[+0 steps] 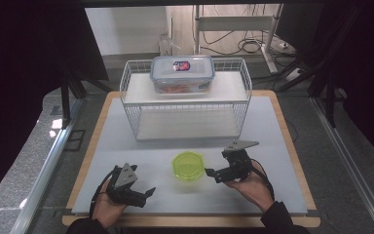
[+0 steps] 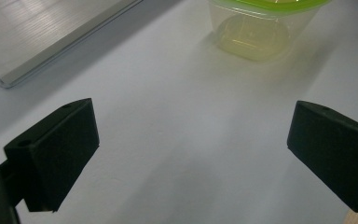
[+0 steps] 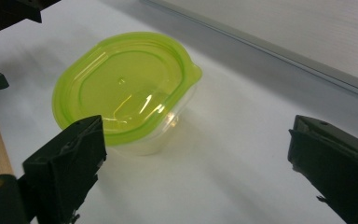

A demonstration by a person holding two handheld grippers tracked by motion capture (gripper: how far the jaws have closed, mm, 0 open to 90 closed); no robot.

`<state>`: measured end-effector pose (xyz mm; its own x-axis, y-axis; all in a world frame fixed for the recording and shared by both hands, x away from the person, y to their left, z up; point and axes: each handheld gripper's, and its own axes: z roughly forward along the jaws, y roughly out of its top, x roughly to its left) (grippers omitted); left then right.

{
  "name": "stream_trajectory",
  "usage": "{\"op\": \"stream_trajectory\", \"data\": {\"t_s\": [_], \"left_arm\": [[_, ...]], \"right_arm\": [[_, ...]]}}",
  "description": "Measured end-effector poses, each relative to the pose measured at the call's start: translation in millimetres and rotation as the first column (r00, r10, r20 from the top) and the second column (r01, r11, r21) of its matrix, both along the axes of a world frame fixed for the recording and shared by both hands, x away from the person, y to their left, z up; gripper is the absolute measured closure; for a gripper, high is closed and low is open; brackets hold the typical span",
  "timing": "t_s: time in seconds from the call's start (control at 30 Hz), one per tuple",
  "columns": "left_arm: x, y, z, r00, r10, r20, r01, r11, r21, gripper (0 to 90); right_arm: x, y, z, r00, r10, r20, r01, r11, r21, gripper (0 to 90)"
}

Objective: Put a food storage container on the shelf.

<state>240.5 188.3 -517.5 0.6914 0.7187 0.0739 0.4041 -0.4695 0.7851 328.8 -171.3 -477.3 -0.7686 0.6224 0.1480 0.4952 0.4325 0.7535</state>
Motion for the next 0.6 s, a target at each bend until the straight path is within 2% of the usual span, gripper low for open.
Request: {"op": "stream_trajectory", "data": {"t_s": [0.23,0.4,0.6], "left_arm": [[0.1,-0.5,-0.1,1.0000,-0.002,0.000,0.002,1.0000,0.001,1.9],[0.3,-1.0,-0.5,1.0000,-0.004,-0.002,0.004,1.0000,0.003,1.9],[0.1,-1.6,-0.6,1.0000,-0.005,-0.003,0.005,1.0000,0.005,1.9]], "right_arm": [[5.8,10.5,-3.8,0.9990,0.017,-0.041,-0.017,1.000,-0.002,15.4],[11.3,13.7,-8.4,0.9954,0.022,-0.093,-0.019,0.999,0.032,21.5],[23.0,21.5,-16.9,0.9822,0.045,-0.182,-0.032,0.996,0.077,32.7]]}}
